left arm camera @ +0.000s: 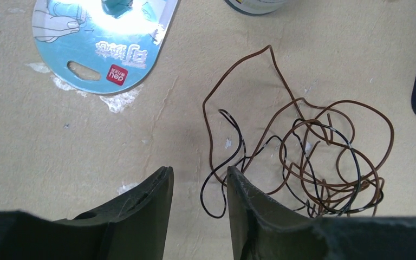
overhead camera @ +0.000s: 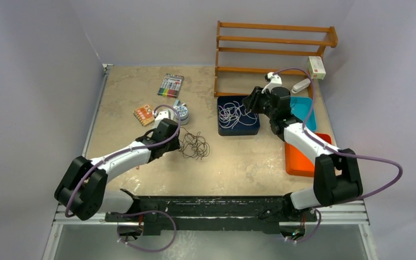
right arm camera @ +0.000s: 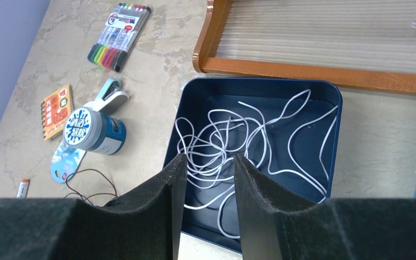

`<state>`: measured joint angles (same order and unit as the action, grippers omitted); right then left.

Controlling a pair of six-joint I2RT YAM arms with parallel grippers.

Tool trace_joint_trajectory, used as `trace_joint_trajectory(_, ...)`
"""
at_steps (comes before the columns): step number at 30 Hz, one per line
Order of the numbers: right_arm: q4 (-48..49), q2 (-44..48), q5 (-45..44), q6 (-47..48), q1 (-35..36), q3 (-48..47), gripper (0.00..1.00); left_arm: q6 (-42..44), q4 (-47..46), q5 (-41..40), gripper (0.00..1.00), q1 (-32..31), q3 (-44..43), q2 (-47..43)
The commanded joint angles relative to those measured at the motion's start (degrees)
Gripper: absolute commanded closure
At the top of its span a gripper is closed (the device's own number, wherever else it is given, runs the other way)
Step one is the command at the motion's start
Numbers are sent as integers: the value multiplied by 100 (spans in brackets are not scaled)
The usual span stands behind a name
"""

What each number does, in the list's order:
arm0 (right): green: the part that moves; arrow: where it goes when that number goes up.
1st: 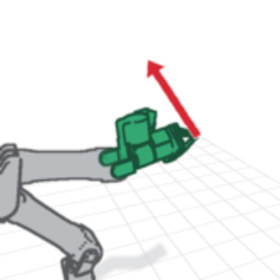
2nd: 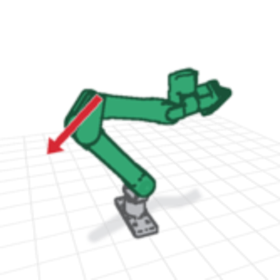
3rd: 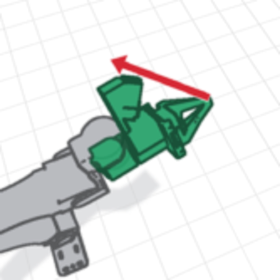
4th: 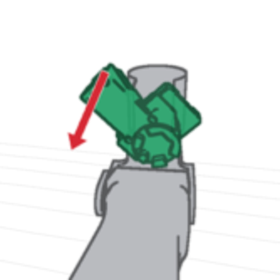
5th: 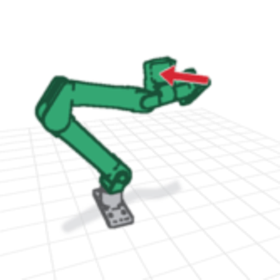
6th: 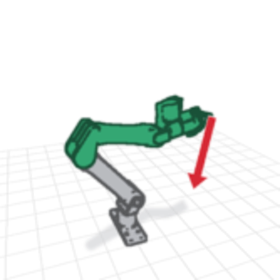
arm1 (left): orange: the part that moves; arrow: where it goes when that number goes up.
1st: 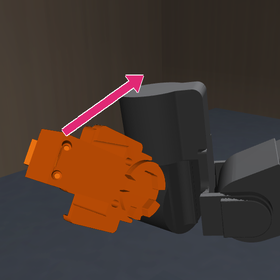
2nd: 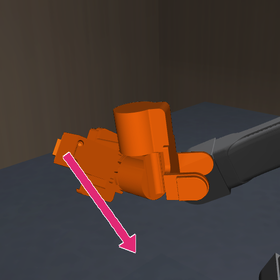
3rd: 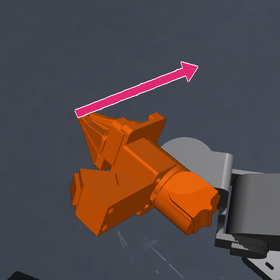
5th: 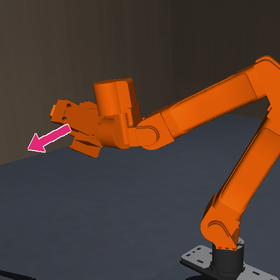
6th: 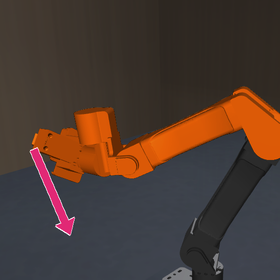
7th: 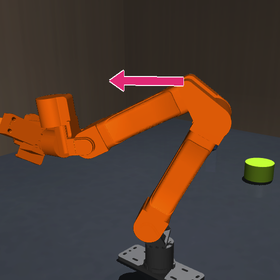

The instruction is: Untangle the cables

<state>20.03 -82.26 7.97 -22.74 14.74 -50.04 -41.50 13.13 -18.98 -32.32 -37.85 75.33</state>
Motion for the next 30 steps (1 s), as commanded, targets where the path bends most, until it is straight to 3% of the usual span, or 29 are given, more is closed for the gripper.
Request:
trace_joint_trajectory(1,252,-15,207,160,45,-304,60,26,-565,-13,64,-2,-134,217)
trace_joint_trajectory(4,420,59,315,224,59,-235,60,145,-583,-178,71,3,-236,310)
trace_joint_trajectory(8,688,228,370,216,72,-75,60,255,-514,-364,91,-2,-337,328)
trace_joint_trajectory(12,1095,472,251,189,98,193,59,343,-401,-424,99,-3,-473,241)
trace_joint_trajectory(16,1547,581,405,222,99,329,58,510,-179,-402,100,-3,-773,129)
trace_joint_trajectory(21,2166,495,1465,541,163,316,58,918,118,-87,100,-9,-1259,-61)
trace_joint_trajectory(30,3493,639,1838,1568,865,847,54,2110,422,388,100,-11,-1950,-749)
